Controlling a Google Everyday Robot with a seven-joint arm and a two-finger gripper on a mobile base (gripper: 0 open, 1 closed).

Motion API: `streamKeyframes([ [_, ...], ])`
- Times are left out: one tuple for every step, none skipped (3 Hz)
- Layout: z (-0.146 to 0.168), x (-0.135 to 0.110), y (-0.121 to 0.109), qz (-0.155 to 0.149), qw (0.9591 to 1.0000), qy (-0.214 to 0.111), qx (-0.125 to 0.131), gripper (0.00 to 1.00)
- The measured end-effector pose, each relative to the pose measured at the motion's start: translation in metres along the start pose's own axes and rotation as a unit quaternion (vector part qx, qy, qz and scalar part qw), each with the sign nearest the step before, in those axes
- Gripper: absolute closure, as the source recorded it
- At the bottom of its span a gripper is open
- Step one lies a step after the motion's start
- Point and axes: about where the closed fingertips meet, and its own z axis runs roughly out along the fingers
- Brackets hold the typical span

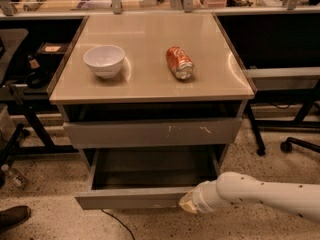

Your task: Close middle drawer

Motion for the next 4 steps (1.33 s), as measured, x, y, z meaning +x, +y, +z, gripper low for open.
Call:
streamKeyframes([
  [0.0, 0.0, 0.0, 0.0, 1.0, 0.0, 0.0, 0.25],
  [0.0001, 0.0, 0.0001, 0.0, 1.0, 0.0, 0.0, 0.0],
  [0.0001, 0.0, 0.0001, 0.0, 1.0, 0.0, 0.0, 0.0],
  [0.0001, 0.0, 0.0001, 0.0, 1.0, 0.0, 0.0, 0.18],
])
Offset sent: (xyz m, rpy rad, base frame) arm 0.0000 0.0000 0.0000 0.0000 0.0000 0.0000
